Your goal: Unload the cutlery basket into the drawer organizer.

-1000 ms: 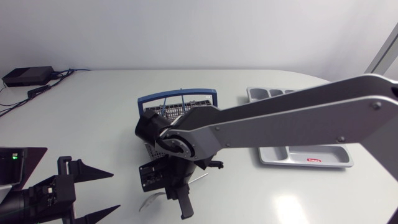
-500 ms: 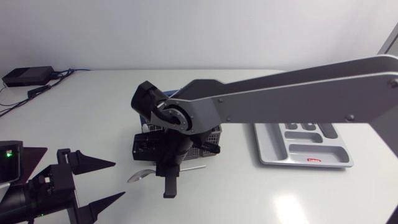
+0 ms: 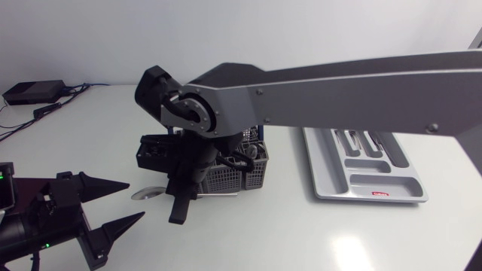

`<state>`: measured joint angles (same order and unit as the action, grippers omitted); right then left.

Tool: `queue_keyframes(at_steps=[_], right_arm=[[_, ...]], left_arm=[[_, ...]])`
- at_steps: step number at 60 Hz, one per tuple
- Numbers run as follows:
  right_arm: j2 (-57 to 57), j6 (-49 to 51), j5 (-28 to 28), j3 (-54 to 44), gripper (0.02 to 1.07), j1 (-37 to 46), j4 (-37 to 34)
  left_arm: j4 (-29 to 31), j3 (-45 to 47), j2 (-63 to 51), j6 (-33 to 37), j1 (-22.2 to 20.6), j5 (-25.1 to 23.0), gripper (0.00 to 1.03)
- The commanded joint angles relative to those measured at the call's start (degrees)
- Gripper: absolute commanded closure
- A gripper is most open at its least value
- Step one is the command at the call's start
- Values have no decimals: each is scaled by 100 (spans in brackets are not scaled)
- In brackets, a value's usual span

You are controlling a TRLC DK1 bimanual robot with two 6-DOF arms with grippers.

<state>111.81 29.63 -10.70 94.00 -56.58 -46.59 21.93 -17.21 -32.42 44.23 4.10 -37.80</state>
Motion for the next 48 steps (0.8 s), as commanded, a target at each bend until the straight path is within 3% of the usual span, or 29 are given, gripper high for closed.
queue_keyframes(at_steps=[1,48], right_arm=[[236,-203,-20,224,97,-38,-140],[368,-651,-125,831,97,-38,-474]], left_arm=[[-75,-230,-106,-195,144,-192,24],[-831,-582,-818,-767,170,-324,57]])
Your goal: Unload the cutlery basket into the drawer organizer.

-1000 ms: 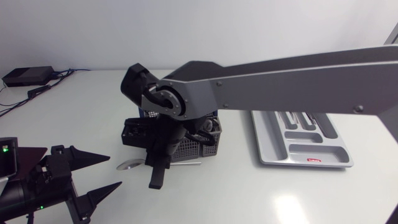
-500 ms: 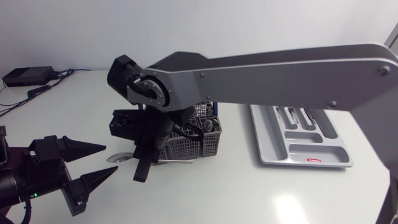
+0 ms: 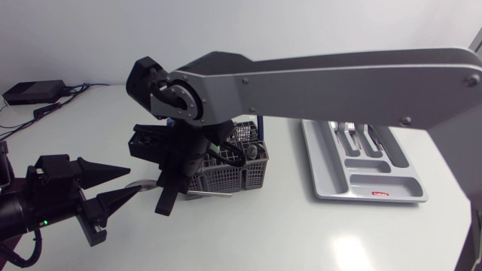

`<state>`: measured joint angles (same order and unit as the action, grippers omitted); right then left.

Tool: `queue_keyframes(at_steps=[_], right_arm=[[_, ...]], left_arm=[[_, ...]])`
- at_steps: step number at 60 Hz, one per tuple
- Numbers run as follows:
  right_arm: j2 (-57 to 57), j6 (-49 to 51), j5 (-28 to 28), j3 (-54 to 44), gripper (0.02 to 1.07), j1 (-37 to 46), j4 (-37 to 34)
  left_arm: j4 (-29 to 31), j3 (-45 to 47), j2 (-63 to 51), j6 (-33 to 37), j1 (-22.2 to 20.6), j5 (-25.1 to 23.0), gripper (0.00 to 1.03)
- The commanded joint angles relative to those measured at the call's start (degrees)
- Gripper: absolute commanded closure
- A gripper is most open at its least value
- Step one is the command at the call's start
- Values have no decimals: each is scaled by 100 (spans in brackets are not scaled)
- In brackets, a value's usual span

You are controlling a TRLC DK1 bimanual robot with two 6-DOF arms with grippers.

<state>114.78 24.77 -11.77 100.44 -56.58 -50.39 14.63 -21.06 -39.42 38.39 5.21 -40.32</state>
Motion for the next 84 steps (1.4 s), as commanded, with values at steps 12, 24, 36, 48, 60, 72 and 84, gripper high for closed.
queue_keyframes(at_steps=[12,24,36,48,60,72,84], right_arm=[[27,-245,-18,256,97,-46,-120],[-44,-298,-62,248,97,-55,-129],[-114,-342,-80,274,97,-55,-120],[-316,-377,-18,19,94,-55,170],[-861,-430,254,-561,43,-55,803],[-1582,-342,852,-1308,24,-143,1603],[-2048,45,1801,-2073,24,-398,2464]], left_arm=[[-180,-241,-207,-262,41,-82,67],[-242,-258,-224,-341,6,-91,81],[-242,-293,-286,-411,-99,-99,100],[-206,-425,-461,-570,-249,-91,100],[171,-935,-716,-693,-152,-91,100],[752,-1577,-1200,-816,-55,-91,100],[1586,-2377,-1771,-868,-12,-117,100]])
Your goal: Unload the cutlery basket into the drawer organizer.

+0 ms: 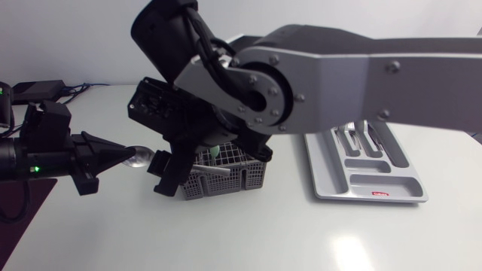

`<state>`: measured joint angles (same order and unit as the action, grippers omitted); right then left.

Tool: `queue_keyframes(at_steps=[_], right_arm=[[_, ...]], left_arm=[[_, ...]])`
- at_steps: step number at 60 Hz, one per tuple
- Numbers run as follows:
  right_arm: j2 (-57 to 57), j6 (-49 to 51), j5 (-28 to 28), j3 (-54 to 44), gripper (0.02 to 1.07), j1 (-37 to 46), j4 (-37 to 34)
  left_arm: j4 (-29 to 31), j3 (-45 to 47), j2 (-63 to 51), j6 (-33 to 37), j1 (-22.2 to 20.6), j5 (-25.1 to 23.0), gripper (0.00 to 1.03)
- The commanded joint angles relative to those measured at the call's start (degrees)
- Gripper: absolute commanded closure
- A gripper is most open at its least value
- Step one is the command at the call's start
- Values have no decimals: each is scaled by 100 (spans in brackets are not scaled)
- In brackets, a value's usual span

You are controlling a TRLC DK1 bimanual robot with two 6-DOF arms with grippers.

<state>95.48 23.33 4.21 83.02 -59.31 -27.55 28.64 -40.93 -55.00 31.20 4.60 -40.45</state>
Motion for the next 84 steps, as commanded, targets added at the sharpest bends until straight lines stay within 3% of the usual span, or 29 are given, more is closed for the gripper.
queue_keyframes(at_steps=[1,27,30,40,52,84], right_arm=[[-135,216,274,-383,24,-151,241],[-276,848,1188,-1139,25,-406,1525],[-302,945,1267,-1218,36,-459,1674],[-328,1182,1513,-1341,57,-608,1946],[-267,1376,1715,-1456,71,-687,2175],[-144,1490,1873,-1605,71,-740,2307]], left_arm=[[212,-425,-239,-158,50,-104,100],[1548,-1471,-775,-228,32,-262,100],[1636,-1515,-837,-228,32,-262,100],[1891,-1664,-1056,-228,32,-262,100],[2093,-1787,-1127,-228,58,-367,100],[2321,-1928,-1056,-220,58,-455,100]])
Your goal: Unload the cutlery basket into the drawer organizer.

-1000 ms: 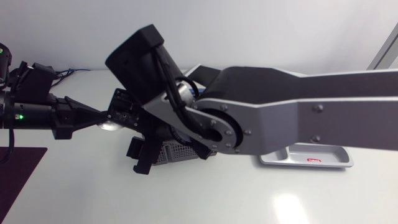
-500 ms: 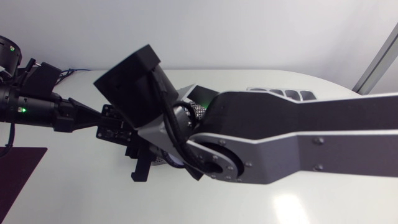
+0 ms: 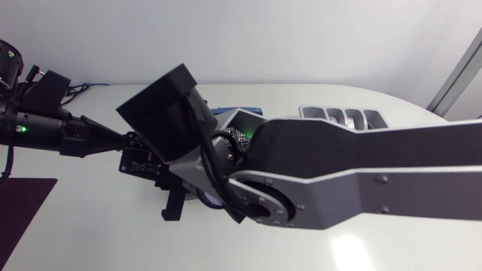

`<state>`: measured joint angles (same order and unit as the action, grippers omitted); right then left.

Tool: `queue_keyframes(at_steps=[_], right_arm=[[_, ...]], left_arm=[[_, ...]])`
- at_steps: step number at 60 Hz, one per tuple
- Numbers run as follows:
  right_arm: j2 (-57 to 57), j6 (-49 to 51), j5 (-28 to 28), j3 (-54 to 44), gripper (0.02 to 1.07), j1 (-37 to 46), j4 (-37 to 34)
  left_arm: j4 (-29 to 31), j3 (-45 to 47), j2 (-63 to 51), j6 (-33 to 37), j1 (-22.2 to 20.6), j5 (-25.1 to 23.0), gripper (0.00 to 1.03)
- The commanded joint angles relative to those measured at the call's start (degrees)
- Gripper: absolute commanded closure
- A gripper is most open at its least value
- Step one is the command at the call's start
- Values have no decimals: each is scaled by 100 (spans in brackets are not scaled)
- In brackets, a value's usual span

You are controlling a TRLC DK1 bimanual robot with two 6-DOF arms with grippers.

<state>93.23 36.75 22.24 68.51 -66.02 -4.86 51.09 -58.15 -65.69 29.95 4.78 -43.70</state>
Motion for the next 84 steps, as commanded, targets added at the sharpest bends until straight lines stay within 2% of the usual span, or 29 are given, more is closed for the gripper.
queue_keyframes(at_steps=[1,4,12,26,37,39,43,46,49,52,56,58,67,69,75,81,84], right_arm=[[90,148,88,-163,71,-78,38],[90,148,88,-163,73,-78,56],[90,183,88,-163,91,-95,56],[125,174,96,-163,99,-104,47],[99,183,88,-207,99,-139,29],[90,183,88,-215,99,-139,20],[55,183,88,-242,99,-139,12],[20,183,88,-277,99,-139,-6],[-42,183,88,-321,99,-139,-15],[-112,174,88,-374,99,-139,-50],[-253,148,88,-453,99,-113,-111],[-341,113,88,-488,99,-87,-164],[-965,-81,8,-611,99,265,-524],[-1158,-168,-62,-611,99,458,-683],[-1650,-467,-238,-567,99,1082,-1113],[-1984,-801,-545,-505,99,1821,-1474],[-2098,-933,-703,-470,99,2181,-1632]], left_arm=[[76,-214,12,-86,41,-130,100],[85,-214,30,-95,41,-147,100],[112,-214,48,-86,41,-182,100],[138,-232,65,-86,50,-200,100],[191,-329,92,-86,146,-341,99],[191,-355,118,-95,208,-376,92],[191,-425,144,-113,296,-525,69],[191,-452,171,-121,349,-543,60],[147,-496,215,-139,454,-552,43],[147,-539,232,-174,516,-560,35],[33,-575,329,-262,647,-596,17],[-126,-557,399,-359,735,-622,11],[-1040,-126,760,-596,814,-657,9],[-1382,58,795,-710,788,-657,9],[-1910,392,777,-737,744,-648,9],[-2182,542,636,-745,691,-596,9],[-2288,577,557,-745,603,-420,9]])
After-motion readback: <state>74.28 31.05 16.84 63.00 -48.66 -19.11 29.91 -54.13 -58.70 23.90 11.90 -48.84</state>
